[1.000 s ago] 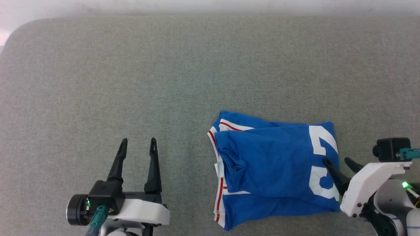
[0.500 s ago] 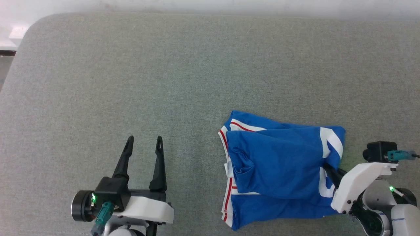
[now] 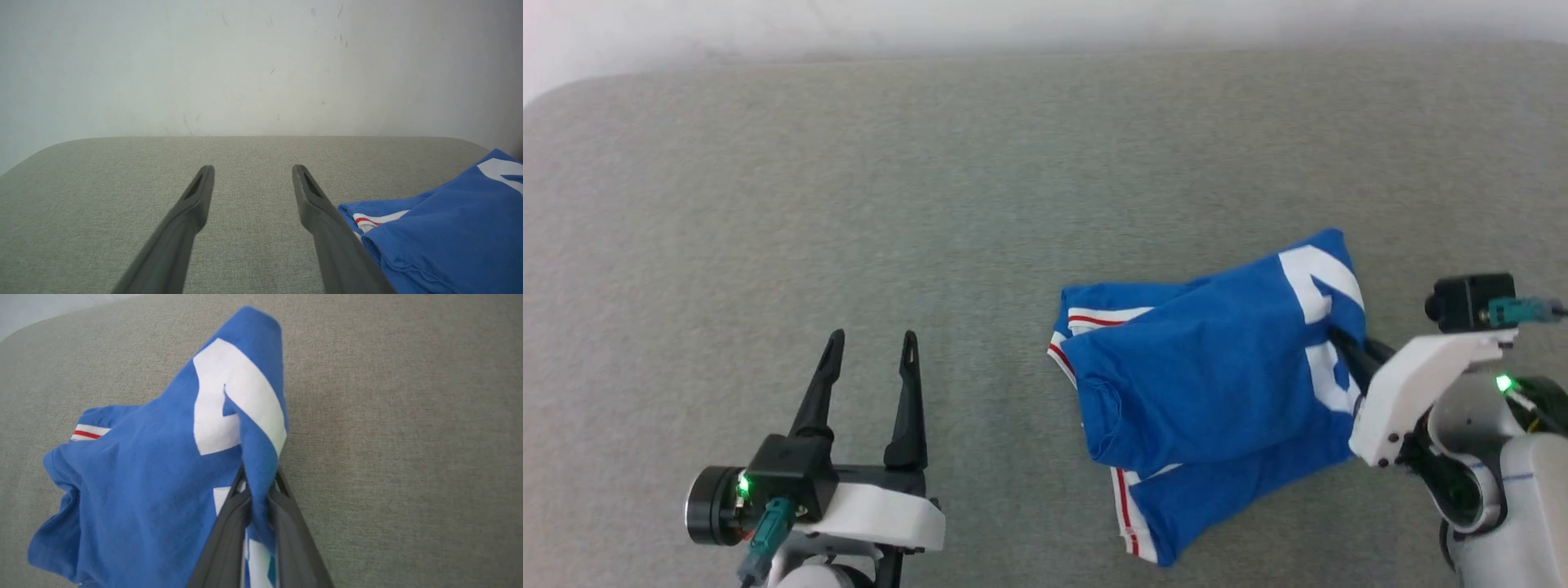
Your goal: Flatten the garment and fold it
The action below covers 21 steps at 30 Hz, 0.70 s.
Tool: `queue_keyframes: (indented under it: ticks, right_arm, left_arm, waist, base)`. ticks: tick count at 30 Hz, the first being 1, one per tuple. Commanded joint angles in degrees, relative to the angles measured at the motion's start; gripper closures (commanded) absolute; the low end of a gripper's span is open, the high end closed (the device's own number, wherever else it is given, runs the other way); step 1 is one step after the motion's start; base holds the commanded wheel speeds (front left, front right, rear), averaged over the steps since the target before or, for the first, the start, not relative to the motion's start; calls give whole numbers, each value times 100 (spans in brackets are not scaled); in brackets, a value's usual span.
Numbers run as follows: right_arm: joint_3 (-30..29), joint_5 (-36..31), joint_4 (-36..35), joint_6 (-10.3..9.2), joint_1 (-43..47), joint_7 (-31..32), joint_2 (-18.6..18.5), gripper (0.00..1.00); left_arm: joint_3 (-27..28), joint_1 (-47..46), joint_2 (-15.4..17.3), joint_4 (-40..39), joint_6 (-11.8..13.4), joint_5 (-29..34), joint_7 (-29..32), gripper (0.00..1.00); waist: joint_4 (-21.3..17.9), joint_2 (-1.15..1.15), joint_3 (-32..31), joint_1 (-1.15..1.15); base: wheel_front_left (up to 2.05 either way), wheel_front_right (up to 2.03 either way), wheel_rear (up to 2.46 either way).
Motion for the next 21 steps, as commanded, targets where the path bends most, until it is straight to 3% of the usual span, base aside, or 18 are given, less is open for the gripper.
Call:
queue_keyframes:
  ticks: [1, 13, 21]
  right_arm:
    - [85, 10, 44, -5, -204, -27, -70, 100]
    - [707, 34, 471, -5, -1041, -186, -629, 100]
    - [1026, 83, 809, -5, -1704, -415, -1163, 100]
  left_arm:
    - [29, -77, 43, -37, 53, 21, 22, 0]
    - [39, -113, 184, -192, 139, 90, 185, 0]
    - [5, -377, 326, -351, 154, 250, 406, 0]
  waist:
    - [-355, 0, -61, 0]
    - [-1456, 0, -44, 0]
    - [-1845, 0, 351, 0]
  base:
    - [0, 0, 0]
    - [0, 0, 0]
    - [0, 0, 0]
